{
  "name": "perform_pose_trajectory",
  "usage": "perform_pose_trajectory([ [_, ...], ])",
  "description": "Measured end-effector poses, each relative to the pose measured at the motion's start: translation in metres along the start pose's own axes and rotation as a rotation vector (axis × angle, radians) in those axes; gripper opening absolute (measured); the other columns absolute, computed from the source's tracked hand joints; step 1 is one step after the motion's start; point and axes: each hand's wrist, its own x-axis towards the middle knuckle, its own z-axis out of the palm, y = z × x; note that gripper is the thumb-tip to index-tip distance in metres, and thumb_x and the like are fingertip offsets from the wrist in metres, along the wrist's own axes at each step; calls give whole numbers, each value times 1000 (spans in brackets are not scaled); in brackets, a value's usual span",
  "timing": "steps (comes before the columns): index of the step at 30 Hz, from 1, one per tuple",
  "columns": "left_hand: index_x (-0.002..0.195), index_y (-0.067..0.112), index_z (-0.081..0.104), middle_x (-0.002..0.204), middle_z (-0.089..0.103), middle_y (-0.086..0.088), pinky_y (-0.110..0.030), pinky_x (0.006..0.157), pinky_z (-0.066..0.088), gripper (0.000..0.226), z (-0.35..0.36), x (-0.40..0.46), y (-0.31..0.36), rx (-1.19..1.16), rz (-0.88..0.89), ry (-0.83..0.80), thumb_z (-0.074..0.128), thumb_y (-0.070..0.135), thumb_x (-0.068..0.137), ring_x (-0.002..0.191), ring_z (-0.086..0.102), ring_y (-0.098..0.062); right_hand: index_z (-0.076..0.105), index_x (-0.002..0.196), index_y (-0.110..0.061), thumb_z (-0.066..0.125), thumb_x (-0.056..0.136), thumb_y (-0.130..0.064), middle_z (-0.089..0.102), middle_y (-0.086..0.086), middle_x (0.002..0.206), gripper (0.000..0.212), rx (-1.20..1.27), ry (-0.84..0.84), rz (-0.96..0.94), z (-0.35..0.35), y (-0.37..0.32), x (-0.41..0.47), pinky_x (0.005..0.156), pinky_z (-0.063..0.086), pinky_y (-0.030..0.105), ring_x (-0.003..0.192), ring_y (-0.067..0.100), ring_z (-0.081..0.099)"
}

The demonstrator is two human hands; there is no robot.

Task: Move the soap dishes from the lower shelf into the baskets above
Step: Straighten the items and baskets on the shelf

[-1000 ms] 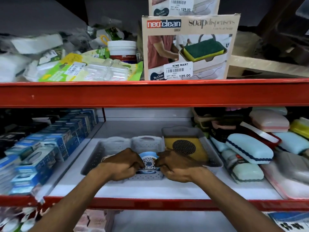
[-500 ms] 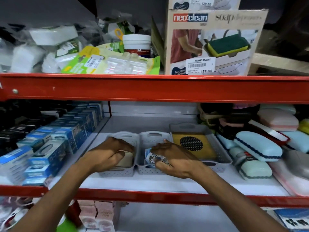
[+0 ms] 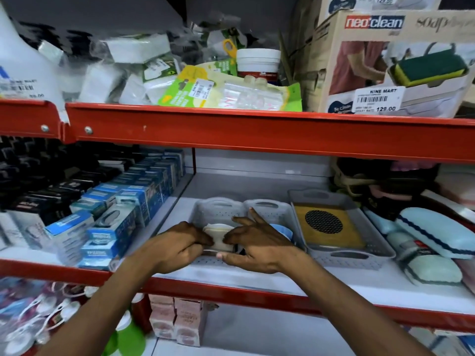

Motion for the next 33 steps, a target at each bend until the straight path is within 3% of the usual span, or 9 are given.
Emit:
perform_pose_trajectory([
  [3, 124, 27, 65, 129, 66, 0, -32, 102, 42, 73, 2, -3, -3, 7, 3, 9, 20, 53, 73, 117, 54, -15, 51, 138, -21, 34, 95, -65, 51, -5, 148, 64, 3, 64, 24, -3, -5, -17, 125, -4, 43, 150, 13, 17],
  [6, 113, 21, 66, 112, 72, -4, -34, 85, 51, 51, 8, -6, 2, 32, 32, 91, 32, 40, 81, 96, 61, -13, 47, 141, -25, 41, 95, -53, 45, -8, 152, 55, 31, 188, 121, -6, -10, -45, 126, 2, 35, 149, 9, 18],
  [8, 111, 20, 64, 107, 72, -5, -35, 78, 54, 41, 17, -7, 9, 65, 30, 143, 38, 33, 82, 89, 63, -14, 52, 136, -24, 46, 93, -44, 51, -6, 147, 48, 7, 256, 224, -6, -13, -62, 123, 12, 30, 144, 14, 31],
  [12, 123, 24, 63, 118, 73, -4, -37, 89, 58, 41, 37, -3, 21, 104, 30, 186, 44, 32, 87, 103, 68, -19, 52, 135, -24, 48, 94, -29, 63, 3, 134, 42, -33, 207, 421, -3, -23, -79, 101, 46, 35, 116, 24, 60],
  [16, 125, 27, 64, 121, 73, -1, -36, 90, 58, 39, 45, 2, 27, 97, 4, 255, 46, 19, 91, 105, 69, -19, 40, 145, -28, 45, 97, -13, 57, 4, 141, 51, -42, 141, 495, -4, -25, -76, 98, 49, 38, 116, 28, 59],
  [20, 120, 28, 67, 114, 75, 1, -37, 85, 58, 45, 44, -6, 30, 71, -12, 272, 42, 18, 84, 99, 70, -19, 43, 144, -30, 50, 95, -8, 56, 1, 142, 54, -36, 150, 499, -4, -32, -79, 100, 49, 37, 118, 25, 58],
  [27, 114, 27, 70, 111, 76, 7, -34, 86, 58, 35, 44, -26, 38, 34, -43, 263, 51, 21, 85, 95, 69, -13, 55, 132, -24, 51, 92, -9, 60, 2, 133, 43, 82, 79, 469, -15, -53, -93, 99, 50, 36, 118, 27, 59],
  [29, 109, 26, 70, 106, 77, 6, -34, 83, 58, 32, 44, -30, 40, 33, -45, 256, 52, 21, 83, 90, 69, -14, 53, 135, -23, 52, 92, -9, 57, 0, 139, 45, 68, -15, 464, -20, -56, -93, 104, 46, 33, 123, 24, 56],
  [33, 101, 25, 70, 96, 77, 4, -32, 73, 56, 30, 43, -35, 43, 42, -51, 254, 50, 20, 80, 81, 67, -15, 54, 134, -28, 50, 93, -17, 59, -4, 138, 42, 93, -10, 461, -23, -61, -101, 104, 45, 32, 122, 22, 56],
])
